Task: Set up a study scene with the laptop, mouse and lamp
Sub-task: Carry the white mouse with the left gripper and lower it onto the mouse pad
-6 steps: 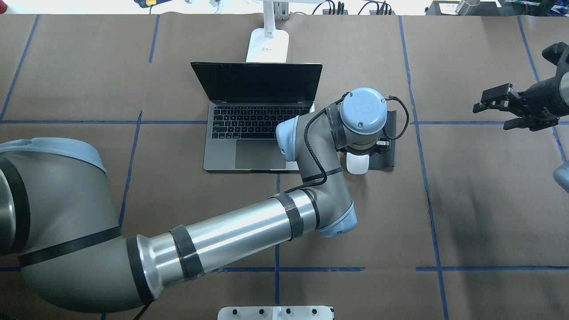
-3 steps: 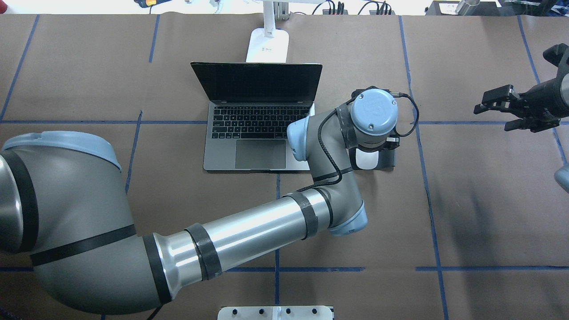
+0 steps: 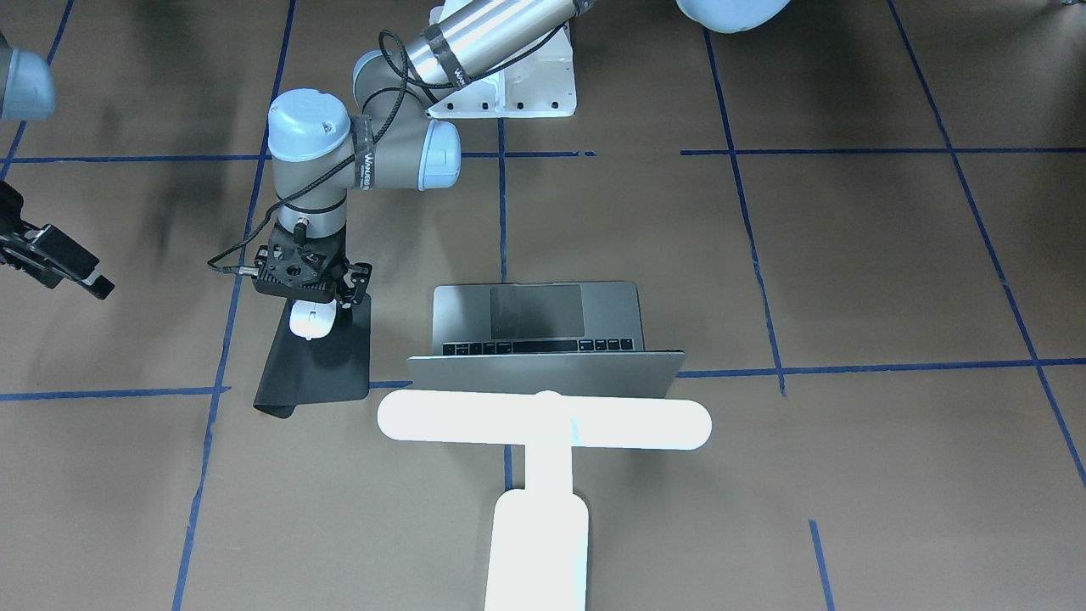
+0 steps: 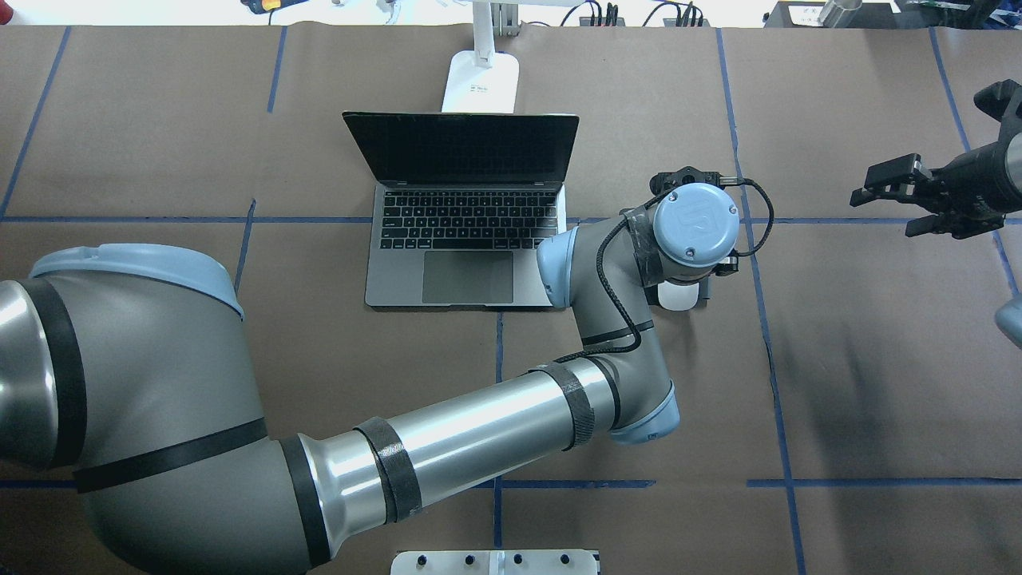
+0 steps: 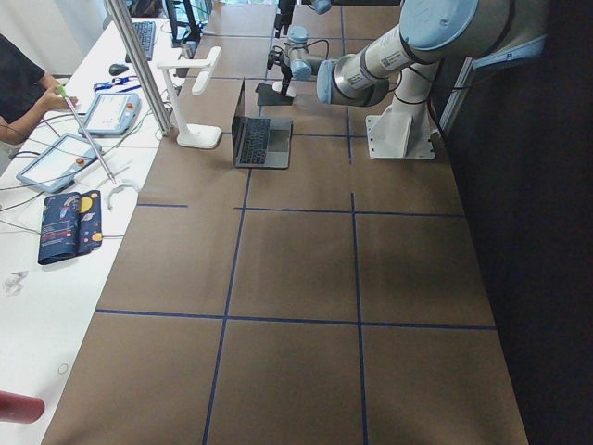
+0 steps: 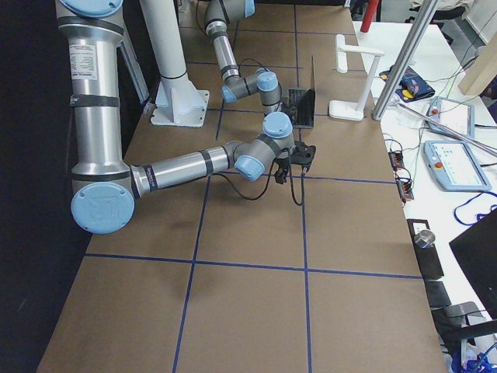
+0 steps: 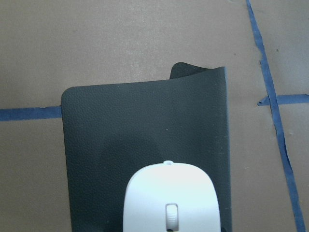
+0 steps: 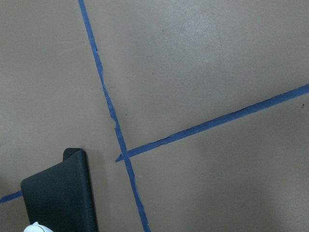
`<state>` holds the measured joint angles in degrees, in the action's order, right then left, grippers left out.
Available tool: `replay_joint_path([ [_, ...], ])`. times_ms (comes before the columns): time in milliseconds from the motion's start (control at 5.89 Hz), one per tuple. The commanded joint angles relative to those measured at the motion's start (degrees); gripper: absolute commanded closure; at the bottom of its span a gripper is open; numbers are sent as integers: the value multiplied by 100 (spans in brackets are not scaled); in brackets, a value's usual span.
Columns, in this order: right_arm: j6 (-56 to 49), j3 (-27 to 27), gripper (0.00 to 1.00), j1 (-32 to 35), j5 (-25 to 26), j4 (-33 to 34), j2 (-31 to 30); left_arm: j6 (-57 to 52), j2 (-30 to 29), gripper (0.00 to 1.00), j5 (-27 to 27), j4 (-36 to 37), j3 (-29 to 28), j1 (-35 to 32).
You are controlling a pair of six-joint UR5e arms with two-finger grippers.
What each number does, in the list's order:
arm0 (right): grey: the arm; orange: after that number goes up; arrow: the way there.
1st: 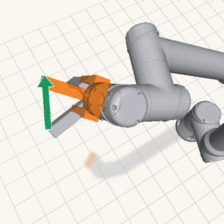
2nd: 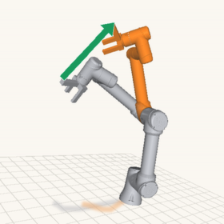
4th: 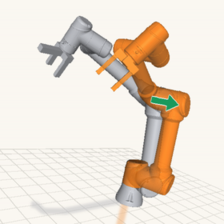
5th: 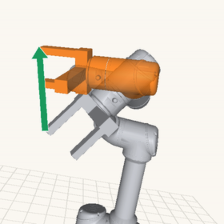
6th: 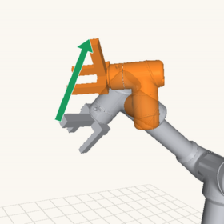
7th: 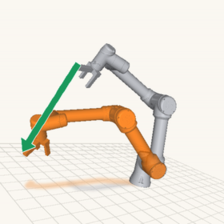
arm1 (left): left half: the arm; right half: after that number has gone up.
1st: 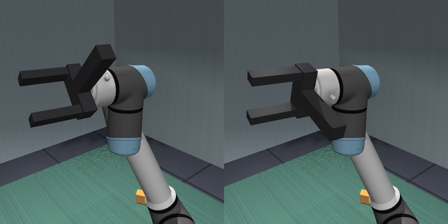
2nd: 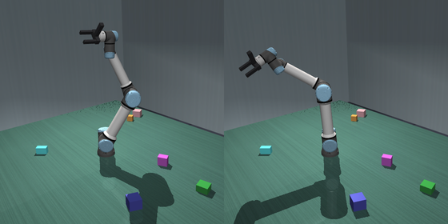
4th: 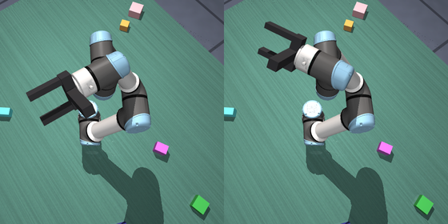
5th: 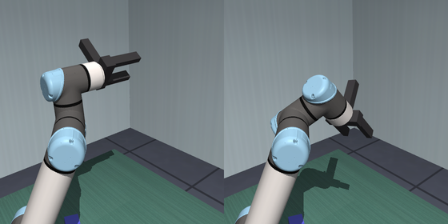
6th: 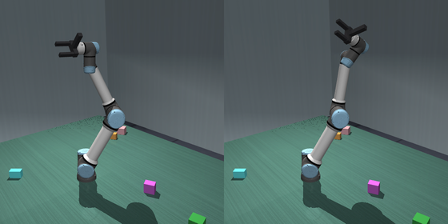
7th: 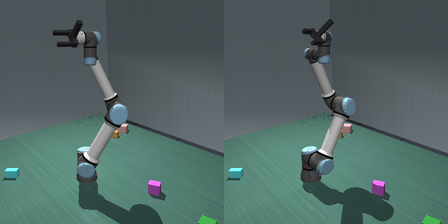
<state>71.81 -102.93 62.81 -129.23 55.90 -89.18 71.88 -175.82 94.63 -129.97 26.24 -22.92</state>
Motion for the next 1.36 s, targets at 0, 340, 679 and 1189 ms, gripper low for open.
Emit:
replay_joint_path([
  [0,0,18,0,-14,11,0,15,80,-5,83,-173,-221,-31,-2],
  [340,0,27,0,-15,20,0,24,81,-5,75,-296,-274,-127,-10],
  [679,0,19,0,-15,29,0,15,81,-5,52,-296,-301,-128,-37],
  [1189,0,-8,0,-6,3,0,24,98,3,4,-287,-345,-145,-37],
])
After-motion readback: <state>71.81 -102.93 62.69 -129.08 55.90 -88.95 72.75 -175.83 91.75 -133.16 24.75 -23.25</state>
